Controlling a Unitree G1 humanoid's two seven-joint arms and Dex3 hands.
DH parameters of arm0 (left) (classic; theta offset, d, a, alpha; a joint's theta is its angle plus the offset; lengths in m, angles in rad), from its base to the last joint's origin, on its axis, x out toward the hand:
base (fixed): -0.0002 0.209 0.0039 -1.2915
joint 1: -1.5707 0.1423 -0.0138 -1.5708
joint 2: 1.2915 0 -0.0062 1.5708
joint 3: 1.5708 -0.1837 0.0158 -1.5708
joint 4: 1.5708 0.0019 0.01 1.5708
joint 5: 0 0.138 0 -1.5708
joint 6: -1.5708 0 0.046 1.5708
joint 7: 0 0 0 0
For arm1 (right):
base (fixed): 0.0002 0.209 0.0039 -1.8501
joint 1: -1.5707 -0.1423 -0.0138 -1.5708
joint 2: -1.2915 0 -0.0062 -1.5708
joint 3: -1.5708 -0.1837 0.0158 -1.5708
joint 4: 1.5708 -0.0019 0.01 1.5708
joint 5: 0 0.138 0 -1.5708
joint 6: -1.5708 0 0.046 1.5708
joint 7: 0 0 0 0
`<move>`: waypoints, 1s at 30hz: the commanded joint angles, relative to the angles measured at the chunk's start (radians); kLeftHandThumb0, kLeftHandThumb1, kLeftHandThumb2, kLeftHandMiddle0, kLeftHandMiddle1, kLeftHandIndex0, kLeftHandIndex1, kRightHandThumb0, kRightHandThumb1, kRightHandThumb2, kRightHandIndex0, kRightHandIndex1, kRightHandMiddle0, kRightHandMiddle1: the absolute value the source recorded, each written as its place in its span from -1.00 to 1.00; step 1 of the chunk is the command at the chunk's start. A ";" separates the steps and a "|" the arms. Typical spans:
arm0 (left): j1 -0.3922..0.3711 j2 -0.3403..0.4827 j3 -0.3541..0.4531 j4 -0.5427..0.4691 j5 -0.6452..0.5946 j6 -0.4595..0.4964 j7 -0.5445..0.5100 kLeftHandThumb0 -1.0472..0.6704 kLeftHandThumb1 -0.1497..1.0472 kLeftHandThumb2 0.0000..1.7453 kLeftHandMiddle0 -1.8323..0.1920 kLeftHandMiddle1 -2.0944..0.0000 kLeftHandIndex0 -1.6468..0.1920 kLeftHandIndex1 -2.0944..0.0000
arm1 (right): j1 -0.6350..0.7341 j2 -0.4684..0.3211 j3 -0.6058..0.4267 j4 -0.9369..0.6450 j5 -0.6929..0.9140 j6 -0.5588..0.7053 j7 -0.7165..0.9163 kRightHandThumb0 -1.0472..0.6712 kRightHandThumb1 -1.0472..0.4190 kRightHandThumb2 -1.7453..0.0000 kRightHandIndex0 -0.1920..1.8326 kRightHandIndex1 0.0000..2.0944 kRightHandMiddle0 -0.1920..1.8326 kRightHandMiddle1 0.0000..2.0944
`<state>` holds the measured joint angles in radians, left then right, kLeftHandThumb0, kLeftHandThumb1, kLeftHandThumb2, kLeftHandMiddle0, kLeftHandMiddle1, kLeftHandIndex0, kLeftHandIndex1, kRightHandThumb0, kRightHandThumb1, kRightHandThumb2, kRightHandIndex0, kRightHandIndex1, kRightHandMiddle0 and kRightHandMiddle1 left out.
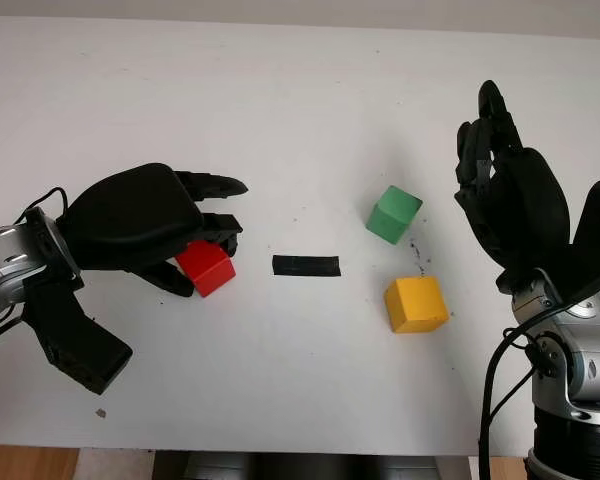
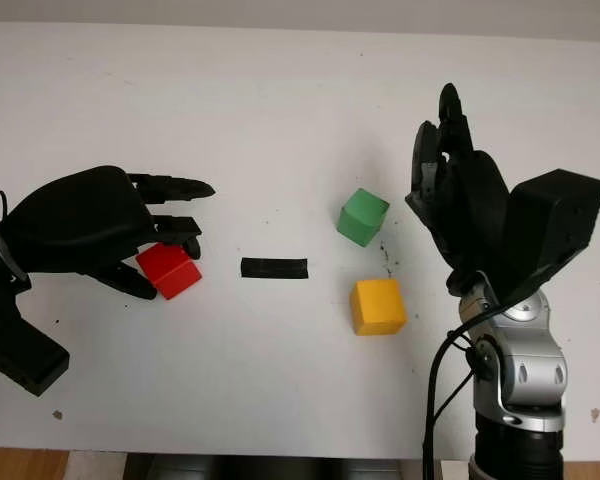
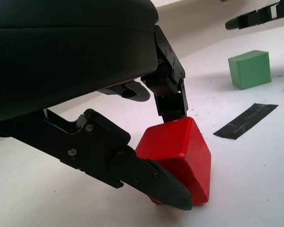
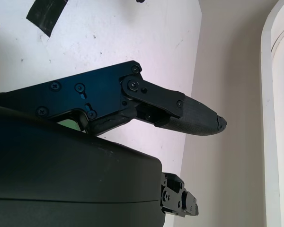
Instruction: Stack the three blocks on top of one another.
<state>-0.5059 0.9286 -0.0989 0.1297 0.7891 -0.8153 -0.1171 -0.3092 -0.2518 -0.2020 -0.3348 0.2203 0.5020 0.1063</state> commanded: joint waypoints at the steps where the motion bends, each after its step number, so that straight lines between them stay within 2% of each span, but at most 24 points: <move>1: -0.004 0.005 -0.001 0.004 -0.009 -0.007 0.014 -0.44 0.69 -0.94 0.35 0.92 0.04 0.11 | 0.005 0.002 -0.003 -0.008 0.000 -0.011 -0.003 -0.54 -1.00 0.14 -1.00 -1.00 -1.00 -1.00; 6: -0.025 0.001 -0.002 0.008 0.004 -0.009 0.030 -0.46 0.68 -0.94 0.35 0.92 0.06 0.03 | 0.006 -0.002 -0.007 0.000 0.004 -0.017 0.007 -0.54 -1.00 0.14 -1.00 -1.00 -1.00 -1.00; 9: -0.051 0.008 -0.009 0.001 -0.008 -0.004 0.001 -0.46 0.67 -0.94 0.34 0.92 0.08 0.00 | 0.006 -0.001 -0.005 0.001 0.000 -0.018 0.005 -0.54 -1.00 0.14 -1.00 -1.00 -1.00 -1.00; 13: -0.129 0.011 -0.025 0.020 -0.024 -0.023 -0.035 -0.45 0.69 -0.93 0.39 0.95 0.08 0.02 | 0.006 -0.005 -0.004 0.001 -0.002 -0.016 0.007 -0.54 -1.00 0.15 -1.00 -1.00 -1.00 -1.00; 23: -0.364 -0.063 -0.123 0.115 0.060 -0.121 0.012 -0.42 0.67 -0.94 0.35 0.93 0.13 -0.03 | 0.010 0.004 0.005 -0.011 -0.008 -0.014 0.000 -0.54 -1.00 0.14 -1.00 -1.00 -1.00 -1.00; 30: -0.450 -0.136 -0.201 0.138 0.125 -0.159 0.019 -0.35 0.73 -0.93 0.34 0.93 0.15 -0.05 | 0.015 0.007 0.008 -0.019 -0.010 -0.011 -0.005 -0.54 -1.00 0.14 -1.00 -1.00 -1.00 -1.00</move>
<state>-0.9211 0.7981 -0.2815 0.2644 0.9033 -0.9659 -0.1015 -0.3058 -0.2486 -0.1914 -0.3342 0.2089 0.4969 0.1050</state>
